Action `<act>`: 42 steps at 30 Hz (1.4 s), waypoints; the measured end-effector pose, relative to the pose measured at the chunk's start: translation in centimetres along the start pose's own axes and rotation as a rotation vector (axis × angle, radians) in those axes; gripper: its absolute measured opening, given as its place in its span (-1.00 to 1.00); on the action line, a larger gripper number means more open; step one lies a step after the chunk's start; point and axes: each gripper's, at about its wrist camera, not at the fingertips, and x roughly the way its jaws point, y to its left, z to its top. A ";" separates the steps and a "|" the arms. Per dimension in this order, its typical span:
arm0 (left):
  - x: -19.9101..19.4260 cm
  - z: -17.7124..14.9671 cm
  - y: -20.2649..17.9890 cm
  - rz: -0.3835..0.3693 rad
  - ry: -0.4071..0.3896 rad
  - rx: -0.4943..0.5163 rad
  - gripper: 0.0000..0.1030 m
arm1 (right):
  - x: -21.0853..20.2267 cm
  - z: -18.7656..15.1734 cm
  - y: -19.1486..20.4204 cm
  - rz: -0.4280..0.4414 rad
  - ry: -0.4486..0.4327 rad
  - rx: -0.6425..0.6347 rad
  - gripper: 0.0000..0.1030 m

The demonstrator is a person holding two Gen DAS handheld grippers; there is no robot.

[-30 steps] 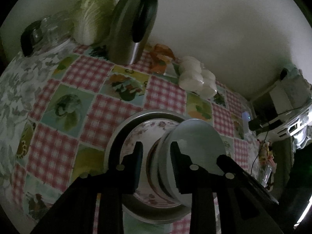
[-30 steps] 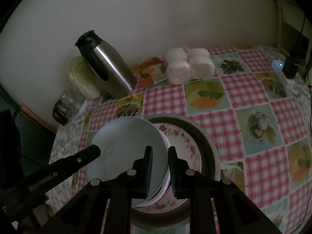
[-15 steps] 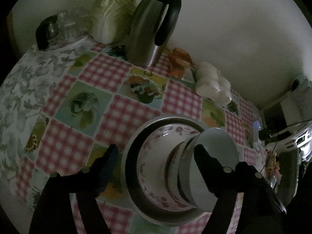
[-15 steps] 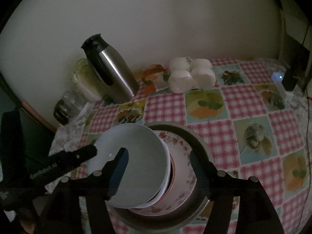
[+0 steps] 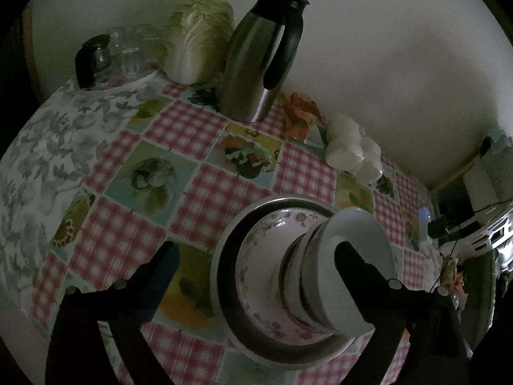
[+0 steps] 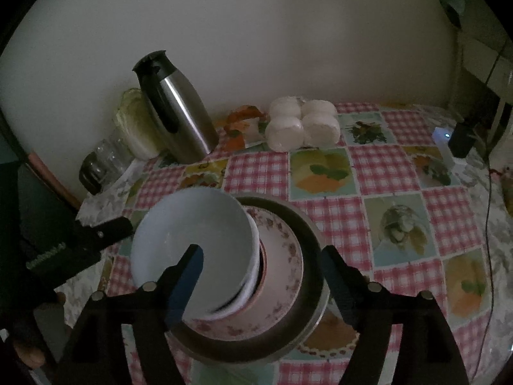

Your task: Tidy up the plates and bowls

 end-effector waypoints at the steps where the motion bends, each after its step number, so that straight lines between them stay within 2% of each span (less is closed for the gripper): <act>1: -0.1 -0.3 0.1 0.009 0.005 0.002 0.89 | -0.2 -0.4 0.0 -0.004 -0.001 -0.007 0.58; 6: -0.9 -2.3 0.4 0.040 -0.008 0.032 0.98 | -1.2 -2.4 -0.1 -0.035 -0.012 -0.020 0.64; 14: -0.9 -5.2 1.7 0.079 -0.019 0.074 0.98 | -1.7 -5.2 -0.4 -0.062 -0.010 -0.031 0.68; 25: -1.1 -6.6 2.0 0.143 -0.044 0.138 0.98 | -1.3 -7.5 -0.3 -0.095 0.022 -0.068 0.77; 29: -1.1 -6.9 1.9 0.143 -0.043 0.160 0.98 | -1.2 -8.1 -0.1 -0.107 0.028 -0.079 0.77; 33: -0.7 -7.1 1.6 0.146 -0.027 0.193 0.98 | -1.3 -8.4 -0.2 -0.114 0.035 -0.082 0.77; 36: -0.9 -7.2 1.4 0.181 -0.053 0.214 0.98 | -1.3 -8.6 -0.2 -0.118 0.039 -0.082 0.77; 42: -1.0 -7.2 1.4 0.185 -0.067 0.228 0.98 | -1.1 -8.6 -0.2 -0.121 0.045 -0.081 0.77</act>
